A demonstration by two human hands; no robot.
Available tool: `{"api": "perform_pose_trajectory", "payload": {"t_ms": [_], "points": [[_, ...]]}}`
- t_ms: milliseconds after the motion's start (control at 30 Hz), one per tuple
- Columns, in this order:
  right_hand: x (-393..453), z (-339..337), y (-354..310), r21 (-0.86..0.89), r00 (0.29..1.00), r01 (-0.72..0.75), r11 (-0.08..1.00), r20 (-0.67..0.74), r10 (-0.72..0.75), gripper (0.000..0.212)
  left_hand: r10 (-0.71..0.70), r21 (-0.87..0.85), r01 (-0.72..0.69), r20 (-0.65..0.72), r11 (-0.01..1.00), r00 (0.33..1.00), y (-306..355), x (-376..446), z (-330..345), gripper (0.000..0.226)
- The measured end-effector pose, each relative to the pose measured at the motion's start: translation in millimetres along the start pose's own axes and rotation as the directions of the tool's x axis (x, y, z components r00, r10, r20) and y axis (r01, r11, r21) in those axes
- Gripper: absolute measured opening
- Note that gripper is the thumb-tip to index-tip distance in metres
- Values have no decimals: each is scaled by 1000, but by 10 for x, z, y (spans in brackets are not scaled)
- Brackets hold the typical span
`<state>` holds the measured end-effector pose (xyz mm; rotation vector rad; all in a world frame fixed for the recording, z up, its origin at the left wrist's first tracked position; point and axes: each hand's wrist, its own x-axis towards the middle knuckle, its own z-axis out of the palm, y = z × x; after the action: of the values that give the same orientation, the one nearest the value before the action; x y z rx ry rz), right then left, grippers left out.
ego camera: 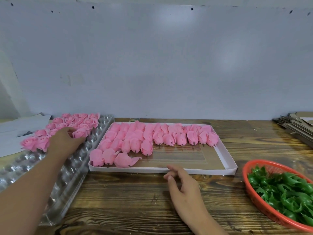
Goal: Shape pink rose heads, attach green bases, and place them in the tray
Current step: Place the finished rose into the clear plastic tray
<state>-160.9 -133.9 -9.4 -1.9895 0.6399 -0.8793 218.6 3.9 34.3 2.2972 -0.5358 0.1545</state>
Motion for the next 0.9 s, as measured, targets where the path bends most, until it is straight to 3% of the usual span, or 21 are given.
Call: {"api": "perform_pose_trajectory", "payload": {"t_ms": [233, 567, 767, 833, 900], "points": [[-1, -8, -20, 10, 1000, -14, 1000, -1, 14, 42, -11, -15, 11, -16, 1000, 1000, 19, -33, -50, 37], [-7, -6, -34, 20, 999, -27, 999, 19, 27, 42, 34, -27, -35, -18, 999, 999, 36, -224, -86, 47], [-5, -1, -10, 35, 999, -33, 999, 20, 32, 38, 59, -106, -76, -161, 991, 985, 296, -552, -124, 26], [-1, 3, 1, 53, 999, -42, 998, 16, 41, 39, 100, -195, -130, -156, 972, 983, 486, -719, -95, 7], [4, 10, 9, 71, 999, -52, 996, 11, 51, 38, 144, -265, -172, -123, 949, 982, 686, -912, -35, 8]]}}
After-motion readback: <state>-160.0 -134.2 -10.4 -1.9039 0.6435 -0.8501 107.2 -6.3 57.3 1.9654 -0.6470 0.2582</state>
